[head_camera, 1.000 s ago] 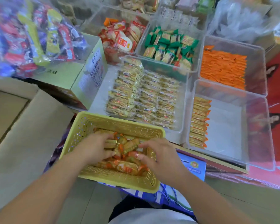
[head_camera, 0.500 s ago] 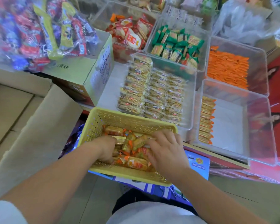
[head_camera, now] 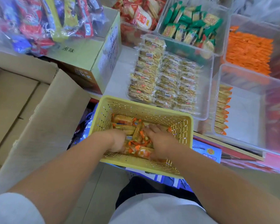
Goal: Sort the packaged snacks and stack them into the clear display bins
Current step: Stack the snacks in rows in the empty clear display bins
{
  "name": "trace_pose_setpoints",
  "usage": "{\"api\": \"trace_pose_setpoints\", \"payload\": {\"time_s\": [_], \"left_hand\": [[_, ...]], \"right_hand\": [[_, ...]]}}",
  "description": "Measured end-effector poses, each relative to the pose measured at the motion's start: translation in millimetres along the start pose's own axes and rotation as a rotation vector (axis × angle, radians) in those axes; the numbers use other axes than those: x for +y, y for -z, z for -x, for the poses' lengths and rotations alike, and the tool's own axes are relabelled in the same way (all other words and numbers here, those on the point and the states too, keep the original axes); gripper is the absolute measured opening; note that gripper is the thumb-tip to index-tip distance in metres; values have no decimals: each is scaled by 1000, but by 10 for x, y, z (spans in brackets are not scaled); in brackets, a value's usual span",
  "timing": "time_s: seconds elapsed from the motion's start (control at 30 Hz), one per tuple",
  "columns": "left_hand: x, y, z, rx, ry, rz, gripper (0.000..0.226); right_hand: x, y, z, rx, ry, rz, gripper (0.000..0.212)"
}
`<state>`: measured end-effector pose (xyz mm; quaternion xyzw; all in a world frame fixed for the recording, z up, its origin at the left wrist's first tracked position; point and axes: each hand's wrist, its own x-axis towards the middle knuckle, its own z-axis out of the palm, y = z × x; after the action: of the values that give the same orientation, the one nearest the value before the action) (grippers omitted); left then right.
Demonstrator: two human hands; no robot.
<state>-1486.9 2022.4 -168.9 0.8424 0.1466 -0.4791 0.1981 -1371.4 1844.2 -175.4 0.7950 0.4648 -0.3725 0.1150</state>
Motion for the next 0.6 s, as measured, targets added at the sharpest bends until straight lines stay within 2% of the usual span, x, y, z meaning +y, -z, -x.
{"api": "trace_pose_setpoints", "payload": {"time_s": [0.07, 0.23, 0.33, 0.4, 0.53, 0.6], "left_hand": [[12, -1, 9, -11, -3, 4, 62], [15, 50, -12, 58, -9, 132, 72], [6, 37, -23, 26, -32, 161, 97], [19, 15, -22, -6, -22, 123, 106], [58, 12, 14, 23, -25, 37, 80], [76, 55, 81, 59, -21, 4, 62]], "right_hand": [[-5, -37, -23, 36, 10, 21, 120], [-4, 10, -41, 113, -19, 6, 111], [26, 26, -21, 121, -32, 10, 103], [32, 18, -20, 105, -38, 27, 99], [14, -21, -21, 32, -19, 83, 112], [1, -8, -12, 46, -16, 103, 103]]}}
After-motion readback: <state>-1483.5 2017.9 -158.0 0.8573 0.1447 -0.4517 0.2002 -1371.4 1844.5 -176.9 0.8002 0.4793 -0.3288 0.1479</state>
